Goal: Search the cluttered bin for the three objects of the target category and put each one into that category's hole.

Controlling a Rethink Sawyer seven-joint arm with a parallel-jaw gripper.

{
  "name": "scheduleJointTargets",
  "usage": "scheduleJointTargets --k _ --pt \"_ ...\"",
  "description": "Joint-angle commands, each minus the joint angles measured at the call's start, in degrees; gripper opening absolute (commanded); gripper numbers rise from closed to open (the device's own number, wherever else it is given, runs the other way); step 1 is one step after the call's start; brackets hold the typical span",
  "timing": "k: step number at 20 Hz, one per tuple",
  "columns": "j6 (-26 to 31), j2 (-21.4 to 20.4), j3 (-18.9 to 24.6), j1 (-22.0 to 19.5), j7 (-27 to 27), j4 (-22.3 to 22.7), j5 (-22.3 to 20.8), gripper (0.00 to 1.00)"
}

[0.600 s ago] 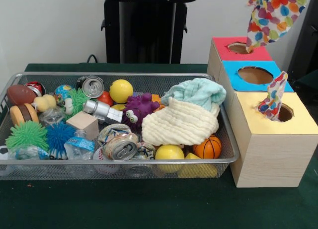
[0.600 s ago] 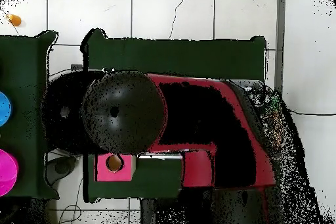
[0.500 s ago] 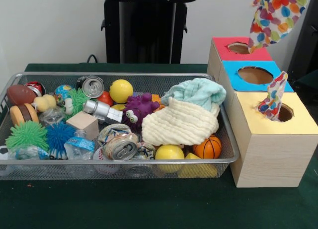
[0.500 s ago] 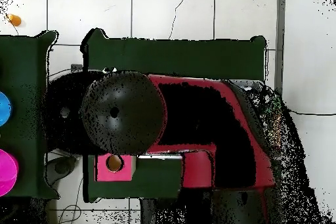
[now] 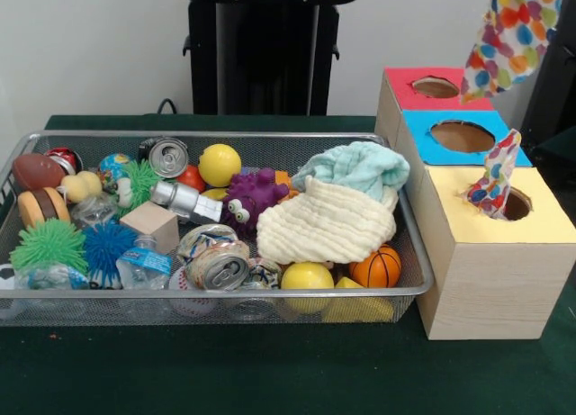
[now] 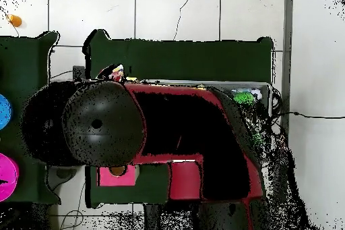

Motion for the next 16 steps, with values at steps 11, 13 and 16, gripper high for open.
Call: scheduleJointTargets --k 11,13,16 --pt "-10.7 4.1 -6.3 3.0 12.0 10.1 -2.1 0.0" --pt "-10.9 4.6 -7.0 3.3 11.5 10.1 -2.8 0.0" --pt "-11.7 4.9 -7.8 3.4 10.2 10.8 -3.1 0.0"
